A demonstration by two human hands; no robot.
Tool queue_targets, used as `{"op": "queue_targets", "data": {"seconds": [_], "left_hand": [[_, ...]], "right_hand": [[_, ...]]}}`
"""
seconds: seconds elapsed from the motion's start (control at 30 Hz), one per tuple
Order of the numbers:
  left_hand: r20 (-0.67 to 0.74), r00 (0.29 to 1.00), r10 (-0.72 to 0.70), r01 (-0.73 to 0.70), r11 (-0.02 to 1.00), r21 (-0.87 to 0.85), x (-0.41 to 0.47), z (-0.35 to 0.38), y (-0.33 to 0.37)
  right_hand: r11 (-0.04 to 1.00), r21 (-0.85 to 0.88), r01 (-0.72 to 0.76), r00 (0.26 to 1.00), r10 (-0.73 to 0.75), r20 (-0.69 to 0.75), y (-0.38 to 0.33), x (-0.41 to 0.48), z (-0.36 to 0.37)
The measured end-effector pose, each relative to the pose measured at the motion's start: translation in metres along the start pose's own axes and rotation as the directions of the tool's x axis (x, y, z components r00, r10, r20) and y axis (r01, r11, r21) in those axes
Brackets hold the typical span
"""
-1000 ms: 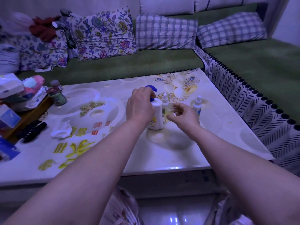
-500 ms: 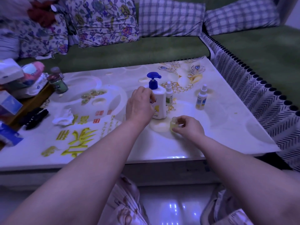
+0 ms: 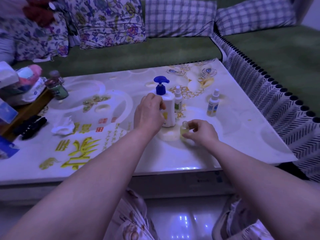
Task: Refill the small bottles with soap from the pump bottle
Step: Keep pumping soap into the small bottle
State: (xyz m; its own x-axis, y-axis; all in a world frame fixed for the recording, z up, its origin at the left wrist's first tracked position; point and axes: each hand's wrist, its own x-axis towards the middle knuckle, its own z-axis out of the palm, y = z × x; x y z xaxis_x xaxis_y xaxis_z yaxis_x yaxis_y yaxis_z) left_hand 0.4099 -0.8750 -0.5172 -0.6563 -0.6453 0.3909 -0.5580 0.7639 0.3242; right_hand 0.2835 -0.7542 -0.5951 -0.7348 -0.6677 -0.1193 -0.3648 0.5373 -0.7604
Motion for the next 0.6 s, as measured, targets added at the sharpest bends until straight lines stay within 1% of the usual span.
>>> {"op": "queue_targets", "data": {"seconds": [0.13,0.23,0.27,0.3,0.43,0.5,0.6], "left_hand": [[-0.108,0.994,-0.011,0.007,0.999,-0.035,0.006,-0.004,0.0],[-0.214,0.976,-0.037,0.029,0.999,-0.042,0.017,-0.011,0.0],[-0.22,0.975,-0.039,0.031,0.999,-0.041,0.021,-0.013,0.0],[-0.204,0.978,-0.033,0.027,0.999,-0.033,0.026,-0.016,0.001],[-0.042,0.999,0.0,0.002,0.999,0.046,0.043,-0.022,0.001],[-0.006,1.0,0.018,-0.018,0.997,0.074,0.048,-0.023,0.001],[0.026,1.0,0.005,-0.006,0.998,0.056,0.052,-0.027,0.003]], "right_hand": [[0.984,0.149,0.101,0.982,-0.074,-0.176,-0.029,0.004,-0.011],[0.972,0.161,0.169,0.959,-0.124,-0.255,-0.056,0.009,-0.019],[0.974,0.149,0.171,0.957,-0.128,-0.262,-0.064,0.01,-0.022],[0.977,0.13,0.17,0.955,-0.131,-0.265,-0.071,0.012,-0.025],[0.99,0.044,0.13,0.968,-0.118,-0.221,-0.088,0.019,-0.031],[0.995,0.013,0.103,0.973,-0.098,-0.209,-0.091,0.021,-0.03],[0.996,-0.003,0.092,0.975,-0.091,-0.201,-0.095,0.023,-0.031]]}}
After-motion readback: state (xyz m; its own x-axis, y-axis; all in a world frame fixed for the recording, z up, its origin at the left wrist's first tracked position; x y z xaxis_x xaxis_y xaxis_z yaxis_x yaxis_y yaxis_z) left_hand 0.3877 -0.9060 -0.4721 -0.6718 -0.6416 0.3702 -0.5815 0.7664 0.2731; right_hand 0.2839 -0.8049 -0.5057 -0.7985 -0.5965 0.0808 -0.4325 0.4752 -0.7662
